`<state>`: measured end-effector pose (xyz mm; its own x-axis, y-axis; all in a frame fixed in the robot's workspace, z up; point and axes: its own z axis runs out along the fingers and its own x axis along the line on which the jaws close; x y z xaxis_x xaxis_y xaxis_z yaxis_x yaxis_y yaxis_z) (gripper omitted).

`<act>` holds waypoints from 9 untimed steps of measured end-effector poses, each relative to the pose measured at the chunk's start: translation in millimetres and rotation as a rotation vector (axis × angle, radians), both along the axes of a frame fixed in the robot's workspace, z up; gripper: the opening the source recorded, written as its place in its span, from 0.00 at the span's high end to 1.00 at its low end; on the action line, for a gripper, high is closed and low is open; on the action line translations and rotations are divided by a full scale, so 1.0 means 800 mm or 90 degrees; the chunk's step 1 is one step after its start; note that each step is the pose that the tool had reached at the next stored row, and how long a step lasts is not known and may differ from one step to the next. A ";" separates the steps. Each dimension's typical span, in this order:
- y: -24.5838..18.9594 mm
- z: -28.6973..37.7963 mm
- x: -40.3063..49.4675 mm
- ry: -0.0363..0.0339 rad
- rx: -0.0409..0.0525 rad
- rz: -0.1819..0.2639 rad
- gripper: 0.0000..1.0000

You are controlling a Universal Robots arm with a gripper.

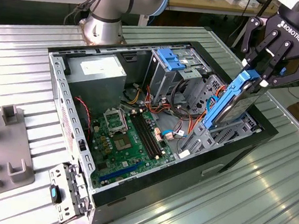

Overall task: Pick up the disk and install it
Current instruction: 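Insert the disk into the insertion slot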

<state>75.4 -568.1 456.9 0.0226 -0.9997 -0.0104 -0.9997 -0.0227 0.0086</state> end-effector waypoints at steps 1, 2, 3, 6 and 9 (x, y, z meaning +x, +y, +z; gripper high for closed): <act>0.0000 -0.0025 0.000 0.0000 0.0000 0.000 0.63; 0.0000 -0.0068 0.000 0.0000 0.0000 0.000 0.63; 0.0000 -0.0107 0.000 0.0000 0.0001 0.000 0.63; 0.0000 -0.0293 0.000 0.0000 0.0000 0.000 0.63; 0.0000 -0.0429 0.000 0.0000 0.0000 0.000 0.63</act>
<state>75.4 -568.1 422.5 0.0226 -0.9997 -0.0104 -0.9997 -0.0227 0.0086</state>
